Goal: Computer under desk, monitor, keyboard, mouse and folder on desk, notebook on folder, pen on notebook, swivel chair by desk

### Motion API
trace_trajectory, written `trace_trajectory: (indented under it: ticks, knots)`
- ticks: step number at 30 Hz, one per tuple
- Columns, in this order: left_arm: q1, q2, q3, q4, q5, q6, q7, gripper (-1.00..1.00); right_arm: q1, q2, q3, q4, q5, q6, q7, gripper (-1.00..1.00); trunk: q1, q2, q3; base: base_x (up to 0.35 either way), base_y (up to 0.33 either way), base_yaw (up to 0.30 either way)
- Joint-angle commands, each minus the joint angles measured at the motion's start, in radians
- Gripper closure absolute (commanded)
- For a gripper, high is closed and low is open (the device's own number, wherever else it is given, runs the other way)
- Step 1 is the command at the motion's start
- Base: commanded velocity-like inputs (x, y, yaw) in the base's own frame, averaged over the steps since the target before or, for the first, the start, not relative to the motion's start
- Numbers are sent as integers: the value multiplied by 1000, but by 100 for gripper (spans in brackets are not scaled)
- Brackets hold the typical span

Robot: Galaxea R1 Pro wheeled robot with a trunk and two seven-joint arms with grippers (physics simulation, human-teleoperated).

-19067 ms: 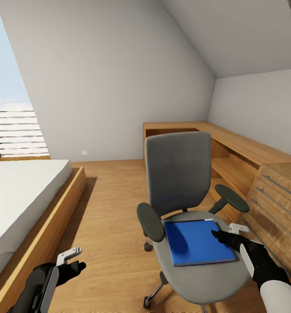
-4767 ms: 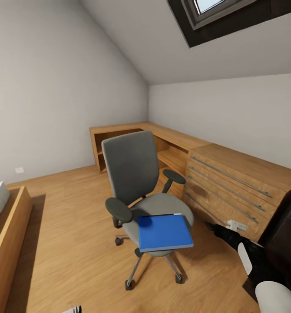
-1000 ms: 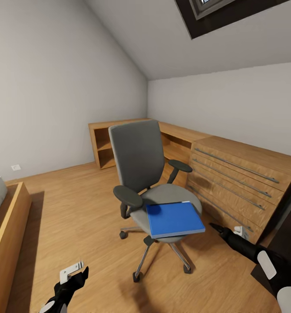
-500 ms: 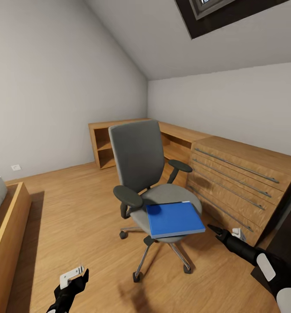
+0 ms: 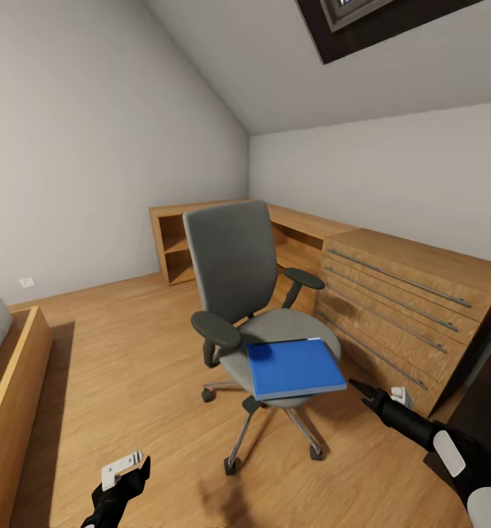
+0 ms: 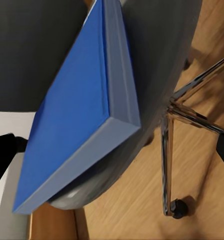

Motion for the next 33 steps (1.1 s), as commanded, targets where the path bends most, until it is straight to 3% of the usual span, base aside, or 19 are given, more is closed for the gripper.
trace_trajectory:
  ticks: [1, 18, 33]
  knots:
    - [-1, -2, 8, 0, -6, -2, -8, -100, -1, 0, -3, 1, -5, 7, 6, -100, 4, -8, -4, 0, 0, 0]
    - [-1, -2, 8, 19, -6, -4, -12, -100, -1, -3, -3, 2, -4, 6, 22, -100, 69, -127, -57, 0, 0, 0]
    - [-1, 1, 8, 55, -6, -5, -14, -100, -1, -2, -1, 1, -5, 7, 59, -100, 69, -127, -57, 0, 0, 0]
